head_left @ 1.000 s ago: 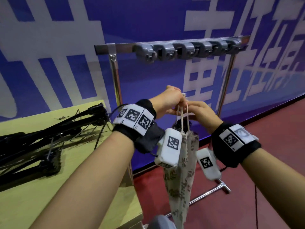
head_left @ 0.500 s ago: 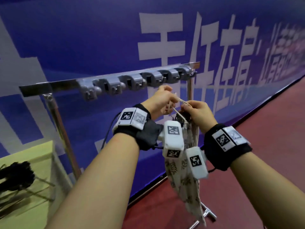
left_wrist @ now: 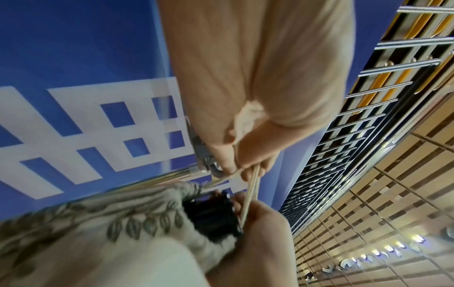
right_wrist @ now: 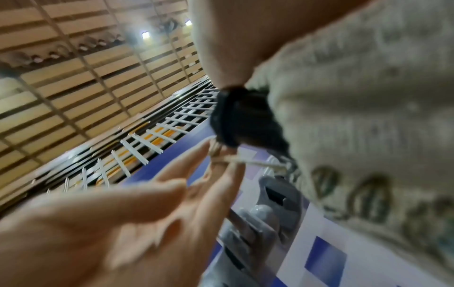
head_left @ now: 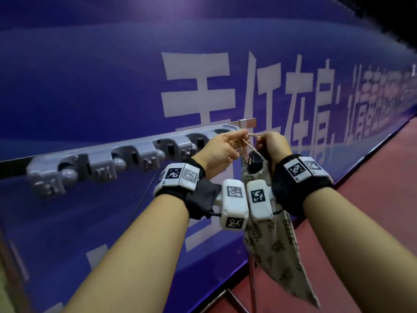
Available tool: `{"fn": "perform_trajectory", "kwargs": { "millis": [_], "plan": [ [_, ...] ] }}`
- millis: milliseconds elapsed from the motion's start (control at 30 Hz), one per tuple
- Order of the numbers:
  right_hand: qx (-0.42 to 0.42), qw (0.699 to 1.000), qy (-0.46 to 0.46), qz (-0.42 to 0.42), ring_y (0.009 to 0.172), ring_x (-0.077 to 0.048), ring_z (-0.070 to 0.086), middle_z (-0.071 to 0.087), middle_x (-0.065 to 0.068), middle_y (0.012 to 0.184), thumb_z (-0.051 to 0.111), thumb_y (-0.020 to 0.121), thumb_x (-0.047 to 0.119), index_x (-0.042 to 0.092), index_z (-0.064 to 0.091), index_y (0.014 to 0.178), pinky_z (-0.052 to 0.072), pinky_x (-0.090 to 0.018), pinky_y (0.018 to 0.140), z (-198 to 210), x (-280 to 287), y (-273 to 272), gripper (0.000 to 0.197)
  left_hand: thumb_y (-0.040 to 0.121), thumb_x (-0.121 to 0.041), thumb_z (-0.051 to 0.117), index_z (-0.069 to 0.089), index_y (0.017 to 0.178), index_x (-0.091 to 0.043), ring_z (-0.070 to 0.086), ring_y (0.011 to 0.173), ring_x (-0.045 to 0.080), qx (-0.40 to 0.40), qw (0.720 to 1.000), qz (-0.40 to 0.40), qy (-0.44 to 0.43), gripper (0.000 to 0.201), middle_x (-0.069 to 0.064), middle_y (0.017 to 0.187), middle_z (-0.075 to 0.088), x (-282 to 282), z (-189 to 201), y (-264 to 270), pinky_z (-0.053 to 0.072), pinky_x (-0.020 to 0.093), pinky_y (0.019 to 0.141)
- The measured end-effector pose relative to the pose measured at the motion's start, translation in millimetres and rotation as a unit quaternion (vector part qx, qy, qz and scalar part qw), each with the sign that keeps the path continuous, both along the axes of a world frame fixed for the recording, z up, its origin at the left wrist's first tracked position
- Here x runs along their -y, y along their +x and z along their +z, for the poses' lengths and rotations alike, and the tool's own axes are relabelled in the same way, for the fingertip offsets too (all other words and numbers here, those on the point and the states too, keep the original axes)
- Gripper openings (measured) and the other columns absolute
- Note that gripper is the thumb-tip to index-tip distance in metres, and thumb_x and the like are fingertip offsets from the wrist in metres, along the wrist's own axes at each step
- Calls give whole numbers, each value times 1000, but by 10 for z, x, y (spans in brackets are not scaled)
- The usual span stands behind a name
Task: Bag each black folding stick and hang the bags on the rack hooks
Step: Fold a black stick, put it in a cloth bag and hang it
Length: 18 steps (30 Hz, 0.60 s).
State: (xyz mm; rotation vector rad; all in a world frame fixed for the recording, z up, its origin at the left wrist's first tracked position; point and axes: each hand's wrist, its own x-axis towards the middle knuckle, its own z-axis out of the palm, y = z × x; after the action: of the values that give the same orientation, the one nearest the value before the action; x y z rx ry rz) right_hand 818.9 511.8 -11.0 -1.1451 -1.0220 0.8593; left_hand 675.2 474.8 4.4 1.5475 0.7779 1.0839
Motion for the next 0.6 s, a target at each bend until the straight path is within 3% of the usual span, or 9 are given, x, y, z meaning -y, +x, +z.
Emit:
{"fn": "perform_trajectory", "kwargs": {
  "millis": [33, 100, 133, 200, 233, 300, 400, 500, 600],
  "plan": [
    [37, 999, 9, -14, 61, -18, 49, 57, 7, 43, 43, 91, 3, 8, 53, 66, 42, -27, 59, 50, -63, 4, 27, 72, 38, 19, 35, 139, 6, 49, 110, 19, 15, 1000, 9, 2, 76, 12, 111, 50, -59, 9, 50, 38, 32, 103],
    [163, 985, 0, -57, 88, -31, 60, 72, -5, 82, 43, 93, 3, -2, 63, 91, 45, -31, 75, 123, -161, -26, 20, 70, 39, 18, 28, 142, 5, 47, 112, 21, 27, 999, 24, 2, 80, 12, 113, 47, -139, 20, 116, 35, 33, 106],
    [209, 975, -3, -81, 102, -34, 59, 69, -17, 103, 44, 94, 4, -5, 62, 105, 44, -33, 83, 146, -203, -51, 23, 70, 39, 19, 26, 144, 5, 48, 108, 20, 12, 999, 31, 8, 82, 11, 112, 47, -182, 19, 137, 40, 29, 99],
    [265, 960, -24, -86, 112, -37, 55, 60, -26, 119, 45, 95, 7, -6, 58, 116, 42, -35, 90, 159, -287, -90, 28, 69, 36, 26, 24, 144, 6, 51, 104, 19, -43, 998, 37, 25, 82, 17, 119, 48, -219, 36, 173, 46, 23, 81],
    [271, 959, -25, -80, 113, -37, 55, 58, -26, 120, 46, 95, 9, -6, 57, 117, 42, -36, 91, 161, -313, -104, 29, 67, 34, 32, 31, 140, 6, 52, 105, 21, -65, 997, 38, 23, 79, 21, 123, 48, -244, 32, 195, 46, 24, 79],
    [226, 972, -62, -32, 111, -34, 56, 58, -25, 118, 47, 95, 9, -3, 59, 113, 42, -35, 88, 162, -348, -98, 25, 62, 26, 39, 51, 108, 2, 55, 91, 23, -108, 993, 46, 13, 53, 19, 98, 54, -239, 39, 247, 43, 28, 73],
    [189, 975, -93, 65, 90, -22, 52, 50, -12, 104, 42, 97, 11, 13, 54, 80, 45, -31, 73, -44, -359, -77, 21, 75, 22, 40, 43, 72, -7, 52, 60, 13, -161, 984, 74, -2, 29, 7, 63, 46, -197, 9, 296, 43, 18, 51],
    [145, 980, -109, 77, 85, -25, 54, 56, -11, 89, 47, 95, 23, 16, 52, 72, 49, -40, 86, -214, -472, -62, 25, 87, 19, 31, 44, 72, -13, 44, 60, 4, -191, 980, 58, -16, 37, 1, 70, 43, -146, -128, 253, 40, 13, 49],
    [140, 978, -116, 99, 68, -26, 55, 57, -12, 78, 48, 91, 13, 11, 54, 72, 48, -35, 69, -282, -423, -82, 20, 84, 23, 29, 39, 74, -16, 38, 66, 6, -217, 974, 62, -37, 41, -2, 77, 37, -67, -233, 143, 35, 22, 59]
  ]
}}
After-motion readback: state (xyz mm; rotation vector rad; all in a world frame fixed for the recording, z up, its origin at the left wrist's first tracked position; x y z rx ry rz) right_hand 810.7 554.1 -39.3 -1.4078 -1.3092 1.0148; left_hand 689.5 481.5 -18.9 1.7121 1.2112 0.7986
